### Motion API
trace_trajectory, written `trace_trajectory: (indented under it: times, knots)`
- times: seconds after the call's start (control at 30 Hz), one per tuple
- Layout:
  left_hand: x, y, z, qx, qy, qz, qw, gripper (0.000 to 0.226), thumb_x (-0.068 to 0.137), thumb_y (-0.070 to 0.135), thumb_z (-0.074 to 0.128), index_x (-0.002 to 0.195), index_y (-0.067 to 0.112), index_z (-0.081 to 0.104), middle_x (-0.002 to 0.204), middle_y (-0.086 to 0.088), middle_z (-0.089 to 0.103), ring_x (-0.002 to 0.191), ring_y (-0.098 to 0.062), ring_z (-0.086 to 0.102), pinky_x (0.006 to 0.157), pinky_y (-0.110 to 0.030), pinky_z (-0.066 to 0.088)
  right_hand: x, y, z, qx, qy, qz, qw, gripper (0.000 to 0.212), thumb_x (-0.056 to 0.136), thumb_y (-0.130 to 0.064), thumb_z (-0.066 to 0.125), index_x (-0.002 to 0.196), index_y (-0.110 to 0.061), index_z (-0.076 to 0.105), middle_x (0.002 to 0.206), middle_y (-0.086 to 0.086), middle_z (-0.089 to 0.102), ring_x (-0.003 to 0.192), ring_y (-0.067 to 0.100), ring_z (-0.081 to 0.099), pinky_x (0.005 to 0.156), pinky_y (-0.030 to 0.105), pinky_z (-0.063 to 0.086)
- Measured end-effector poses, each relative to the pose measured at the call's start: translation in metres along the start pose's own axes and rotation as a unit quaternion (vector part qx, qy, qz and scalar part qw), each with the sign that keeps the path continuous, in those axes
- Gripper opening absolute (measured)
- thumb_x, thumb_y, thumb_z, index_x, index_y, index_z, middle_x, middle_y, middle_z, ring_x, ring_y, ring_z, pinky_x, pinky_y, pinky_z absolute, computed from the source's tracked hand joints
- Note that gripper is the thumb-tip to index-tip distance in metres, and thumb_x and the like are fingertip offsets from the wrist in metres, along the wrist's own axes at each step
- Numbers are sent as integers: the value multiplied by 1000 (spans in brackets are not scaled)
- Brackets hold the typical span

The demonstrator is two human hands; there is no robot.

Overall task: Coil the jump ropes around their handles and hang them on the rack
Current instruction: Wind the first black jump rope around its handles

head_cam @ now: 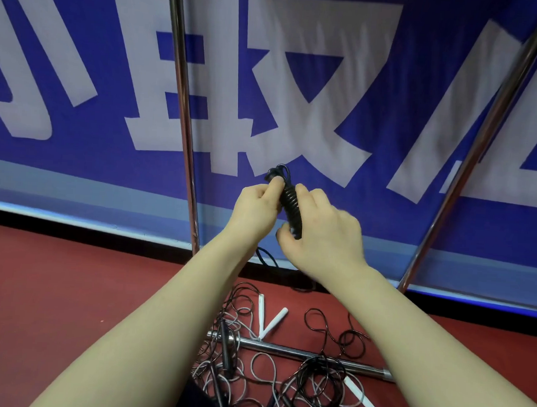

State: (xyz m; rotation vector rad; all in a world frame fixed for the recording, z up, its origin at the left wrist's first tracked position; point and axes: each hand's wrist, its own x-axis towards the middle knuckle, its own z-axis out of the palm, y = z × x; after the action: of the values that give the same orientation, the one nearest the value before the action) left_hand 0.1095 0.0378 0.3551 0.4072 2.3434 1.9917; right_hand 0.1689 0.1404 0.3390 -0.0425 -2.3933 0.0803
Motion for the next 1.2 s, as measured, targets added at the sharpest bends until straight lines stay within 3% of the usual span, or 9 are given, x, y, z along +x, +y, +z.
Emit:
trace_trajectory:
  times: [0.1, 0.2, 0.27, 0.37, 0.5, 0.63, 0.87, 1.03, 1.2]
  knots:
    - [1, -1, -7, -5, -20, 15, 1000, 38, 99, 32, 45, 67, 12, 43, 50, 9, 36, 44, -7, 29, 50, -26, 25, 9, 5, -15, 198, -149, 117, 962, 33, 79, -32, 60, 111, -28, 58, 85, -6, 59, 77, 24, 60, 68, 35, 48]
    - [-4, 4, -11, -38, -65, 46, 996, 38, 103, 30, 41, 72, 10, 48, 49, 12, 36, 43, -3, 31, 48, -20, 28, 18, 19, -29, 481, -259, 202, 813, 52, 81, -21, 69, 129, -36, 53, 87, 3, 71, 76, 21, 69, 69, 33, 57]
    - [-9, 8, -11, -44, -92, 69, 992, 41, 105, 28, 37, 69, 13, 49, 45, 14, 39, 42, -2, 35, 48, -17, 30, 20, 26, -35, 556, -327, 194, 739, 61, 83, -14, 70, 134, -39, 46, 106, 9, 71, 86, 25, 72, 71, 34, 57]
    - [-16, 15, -8, -57, -106, 77, 990, 42, 107, 25, 32, 76, 13, 57, 42, 14, 46, 41, 0, 44, 47, -10, 34, 20, 25, -37, 607, -318, 207, 698, 67, 76, -13, 68, 135, -35, 48, 116, 11, 68, 78, 31, 71, 56, 37, 55]
    - [-15, 16, -12, -50, -130, 93, 986, 48, 108, 34, 30, 70, 12, 49, 49, 13, 45, 46, -1, 40, 53, -15, 35, 21, 22, -38, 587, -263, 202, 738, 58, 73, -12, 69, 127, -32, 58, 102, 11, 71, 61, 24, 60, 46, 29, 44]
    - [-8, 11, -19, -63, -139, 101, 983, 48, 105, 41, 40, 78, 4, 55, 64, -12, 37, 51, -13, 26, 53, -26, 24, 20, 24, -43, 512, -217, 156, 816, 58, 78, 3, 66, 117, -39, 58, 84, -1, 64, 54, 14, 51, 46, 28, 42]
    - [0, 7, -15, -51, -89, 58, 993, 44, 100, 43, 49, 95, 1, 62, 48, 8, 43, 44, -7, 32, 47, -18, 28, 17, 25, -41, 333, -143, 136, 922, 62, 61, -29, 62, 117, -52, 47, 84, -11, 62, 72, 18, 57, 72, 43, 54]
    - [1, 10, -21, -82, -138, 35, 986, 31, 97, 34, 58, 91, 4, 61, 51, 9, 41, 49, -10, 28, 47, -20, 25, 22, 35, -35, 388, -146, 149, 898, 66, 61, -20, 71, 119, -50, 57, 85, -12, 64, 65, 12, 56, 61, 33, 51]
    - [-3, 9, -23, -27, -198, 40, 979, 12, 100, 19, 55, 98, 8, 51, 60, -2, 61, 46, -13, 31, 45, -20, 28, 22, 46, -30, 421, -151, 153, 881, 69, 66, -5, 74, 125, -40, 61, 85, -13, 62, 59, 5, 53, 55, 23, 45]
